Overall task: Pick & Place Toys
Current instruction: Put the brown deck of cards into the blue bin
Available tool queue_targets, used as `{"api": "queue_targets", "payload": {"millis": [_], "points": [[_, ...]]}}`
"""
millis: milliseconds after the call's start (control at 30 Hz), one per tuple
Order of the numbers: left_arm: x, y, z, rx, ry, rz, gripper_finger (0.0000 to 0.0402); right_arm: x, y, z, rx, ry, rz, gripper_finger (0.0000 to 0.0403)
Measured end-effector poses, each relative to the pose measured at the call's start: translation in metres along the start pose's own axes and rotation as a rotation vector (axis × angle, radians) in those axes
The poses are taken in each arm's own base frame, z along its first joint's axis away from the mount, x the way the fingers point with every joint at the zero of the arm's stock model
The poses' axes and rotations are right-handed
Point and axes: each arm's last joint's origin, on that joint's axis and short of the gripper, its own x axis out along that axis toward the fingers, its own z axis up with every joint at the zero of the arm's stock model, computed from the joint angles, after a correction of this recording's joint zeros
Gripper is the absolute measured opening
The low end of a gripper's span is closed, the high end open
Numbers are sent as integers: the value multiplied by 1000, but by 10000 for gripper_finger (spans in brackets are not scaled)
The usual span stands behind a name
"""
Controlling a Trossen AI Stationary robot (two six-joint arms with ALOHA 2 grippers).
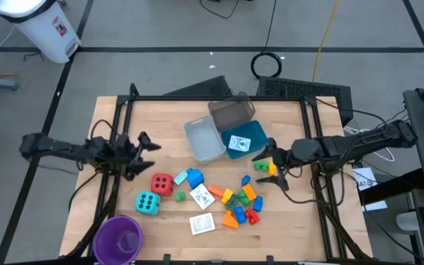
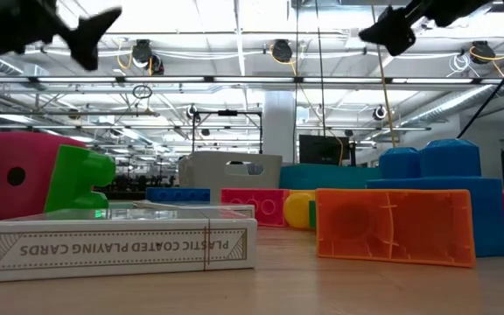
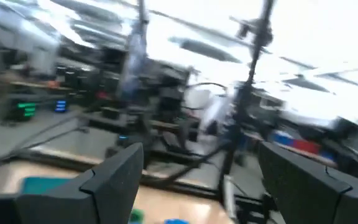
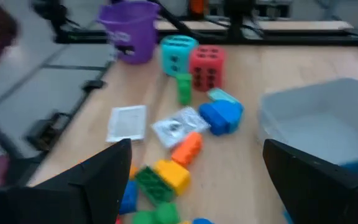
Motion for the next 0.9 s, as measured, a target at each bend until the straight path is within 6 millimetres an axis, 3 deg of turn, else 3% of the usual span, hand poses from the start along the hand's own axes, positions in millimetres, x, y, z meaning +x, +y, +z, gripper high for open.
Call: {"api": "queue_targets", "payload": {"millis": [100, 200, 300, 433, 667, 767, 900], "points": [[35, -15, 3, 51, 148, 44, 324, -5, 5, 1, -9, -18, 21, 334], [84, -40, 1, 83, 390, 44, 324, -8, 7, 2, -13, -21, 30, 334], [127, -69, -15, 117, 712, 26, 324, -8, 7, 1, -13, -12, 31, 334], [175, -100, -45, 109, 1011, 63, 324, -7, 7, 0, -15, 0, 29, 334], [220, -128, -115, 148, 1322, 81, 324, -7, 7, 1, -38, -11, 30, 334], [226, -129, -146, 127, 1399, 123, 324, -7, 7, 2, -35, -22, 31, 334], [230, -128, -169, 40, 1438, 118, 324, -7, 7, 2, -18, -21, 31, 334]]}}
